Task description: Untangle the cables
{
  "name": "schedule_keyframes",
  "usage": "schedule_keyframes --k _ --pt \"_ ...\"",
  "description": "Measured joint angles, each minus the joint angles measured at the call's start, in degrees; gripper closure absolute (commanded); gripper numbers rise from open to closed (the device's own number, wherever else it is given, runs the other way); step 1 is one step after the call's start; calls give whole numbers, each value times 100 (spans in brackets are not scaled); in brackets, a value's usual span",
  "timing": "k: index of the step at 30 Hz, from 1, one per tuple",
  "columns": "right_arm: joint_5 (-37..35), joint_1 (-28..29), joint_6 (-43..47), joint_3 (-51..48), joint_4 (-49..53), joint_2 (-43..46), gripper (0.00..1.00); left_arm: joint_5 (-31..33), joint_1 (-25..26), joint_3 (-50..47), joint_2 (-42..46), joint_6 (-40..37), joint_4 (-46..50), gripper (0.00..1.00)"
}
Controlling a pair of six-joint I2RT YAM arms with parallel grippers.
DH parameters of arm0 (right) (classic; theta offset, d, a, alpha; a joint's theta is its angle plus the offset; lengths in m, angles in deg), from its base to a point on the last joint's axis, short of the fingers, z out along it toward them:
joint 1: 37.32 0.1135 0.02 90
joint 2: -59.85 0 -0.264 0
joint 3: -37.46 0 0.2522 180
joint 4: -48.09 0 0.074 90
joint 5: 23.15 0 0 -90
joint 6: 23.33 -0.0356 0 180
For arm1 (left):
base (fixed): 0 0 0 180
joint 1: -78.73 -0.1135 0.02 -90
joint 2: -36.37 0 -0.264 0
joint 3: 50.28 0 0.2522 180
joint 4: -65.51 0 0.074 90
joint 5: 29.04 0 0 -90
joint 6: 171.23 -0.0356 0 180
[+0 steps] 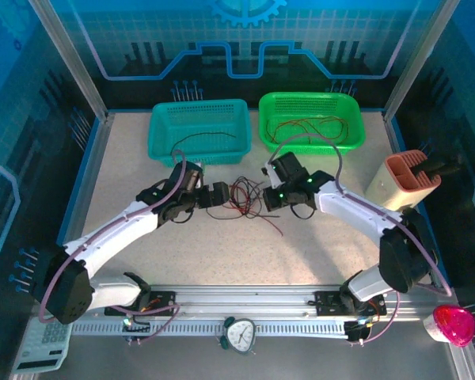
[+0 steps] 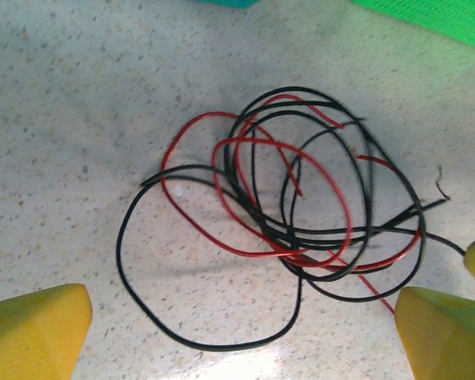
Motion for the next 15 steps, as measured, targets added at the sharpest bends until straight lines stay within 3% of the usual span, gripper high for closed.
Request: schedule_keyframes --k 15 --pt "671 -2 -48 1958 306 402 100 -704 0 1075 42 -459 -162 1"
